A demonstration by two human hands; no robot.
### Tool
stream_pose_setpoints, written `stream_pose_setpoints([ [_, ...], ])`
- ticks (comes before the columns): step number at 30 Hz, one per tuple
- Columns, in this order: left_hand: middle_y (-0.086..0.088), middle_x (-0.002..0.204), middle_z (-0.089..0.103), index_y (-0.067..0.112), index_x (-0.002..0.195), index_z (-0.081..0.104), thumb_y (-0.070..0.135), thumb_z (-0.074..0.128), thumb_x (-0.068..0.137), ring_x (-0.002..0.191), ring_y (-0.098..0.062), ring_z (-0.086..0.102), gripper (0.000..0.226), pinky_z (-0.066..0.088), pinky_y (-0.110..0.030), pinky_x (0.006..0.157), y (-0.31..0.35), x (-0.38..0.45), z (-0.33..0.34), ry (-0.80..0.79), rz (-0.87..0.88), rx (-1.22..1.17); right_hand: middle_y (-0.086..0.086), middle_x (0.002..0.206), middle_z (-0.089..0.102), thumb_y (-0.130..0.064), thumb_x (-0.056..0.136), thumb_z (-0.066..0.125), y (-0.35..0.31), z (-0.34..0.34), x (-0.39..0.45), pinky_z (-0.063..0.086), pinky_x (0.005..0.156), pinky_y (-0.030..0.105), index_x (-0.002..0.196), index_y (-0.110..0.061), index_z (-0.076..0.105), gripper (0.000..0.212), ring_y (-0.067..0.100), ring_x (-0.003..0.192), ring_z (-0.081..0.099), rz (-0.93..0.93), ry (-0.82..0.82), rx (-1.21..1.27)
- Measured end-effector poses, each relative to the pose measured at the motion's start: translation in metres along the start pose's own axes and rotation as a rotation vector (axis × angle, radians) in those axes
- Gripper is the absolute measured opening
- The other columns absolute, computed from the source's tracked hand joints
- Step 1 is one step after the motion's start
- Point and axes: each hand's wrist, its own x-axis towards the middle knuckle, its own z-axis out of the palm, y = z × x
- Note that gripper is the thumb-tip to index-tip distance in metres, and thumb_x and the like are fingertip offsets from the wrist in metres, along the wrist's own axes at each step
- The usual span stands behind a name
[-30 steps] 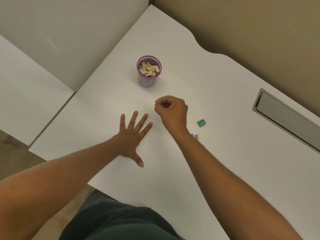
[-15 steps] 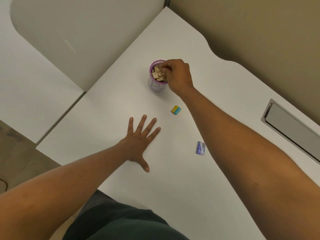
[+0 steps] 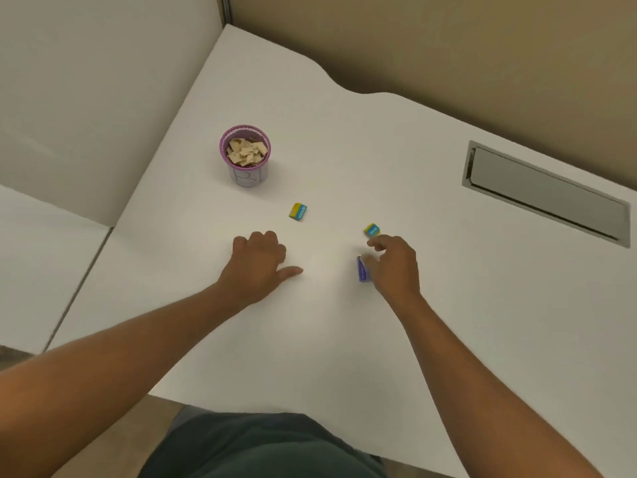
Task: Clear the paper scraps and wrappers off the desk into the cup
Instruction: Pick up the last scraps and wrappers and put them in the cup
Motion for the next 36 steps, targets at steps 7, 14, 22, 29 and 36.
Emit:
stream_pose_setpoints([
  [7, -0.017, 0.125, 0.049, 0.007, 0.12, 0.056, 0.027, 0.073, 0.096, 0.109, -0.038, 0.054, 0.036, 0.056, -0.049, 0.079, 0.023, 0.071, -0.031, 0.193, -0.03, -0.22, 0.003, 0.131, 0.047, -0.018, 0.091, 0.068, 0.025, 0.038, -0.037, 0.056, 0.085, 0.039, 0.136, -0.023, 0.052, 0.047, 0.025, 0.116, 0.051, -0.062, -0.04, -0.24],
  [14, -0.018, 0.115, 0.062, 0.005, 0.119, 0.065, 0.008, 0.061, 0.097, 0.106, -0.039, 0.06, 0.023, 0.055, -0.048, 0.086, 0.009, 0.083, -0.035, 0.129, 0.069, -0.155, 0.003, 0.124, 0.053, -0.016, 0.097, 0.057, 0.018, 0.049, -0.033, 0.053, 0.085, 0.035, 0.132, -0.02, 0.056, 0.036, 0.024, 0.112, 0.053, -0.102, -0.058, -0.28],
  [22, -0.004, 0.107, 0.069, 0.012, 0.099, 0.072, 0.01, 0.074, 0.091, 0.091, -0.017, 0.064, 0.009, 0.051, -0.031, 0.072, -0.014, 0.045, -0.098, 0.611, 0.145, -0.399, 0.003, 0.111, 0.063, -0.005, 0.09, 0.057, 0.008, 0.063, -0.035, 0.047, 0.085, 0.027, 0.126, -0.019, 0.066, 0.04, 0.025, 0.103, 0.058, -0.163, 0.003, -0.173],
  [29, -0.012, 0.085, 0.067, 0.011, 0.096, 0.081, 0.015, 0.067, 0.093, 0.084, -0.036, 0.06, 0.016, 0.042, -0.04, 0.075, -0.087, 0.078, -0.141, 0.442, -0.019, -0.101, -0.004, 0.111, 0.07, -0.006, 0.083, 0.071, -0.064, 0.07, -0.032, 0.056, 0.091, 0.042, 0.114, -0.016, 0.07, 0.033, 0.02, 0.101, 0.066, -0.257, 0.079, 0.217],
  [36, 0.0, 0.076, 0.062, 0.02, 0.098, 0.08, 0.013, 0.063, 0.097, 0.106, -0.033, 0.05, 0.019, 0.031, -0.043, 0.084, -0.099, 0.101, -0.14, 0.245, 0.04, 0.219, -0.005, 0.109, 0.067, -0.014, 0.083, 0.073, -0.159, 0.048, 0.009, 0.059, 0.079, 0.032, 0.11, -0.018, 0.071, 0.028, 0.011, 0.092, 0.066, -0.479, 0.136, 0.248],
])
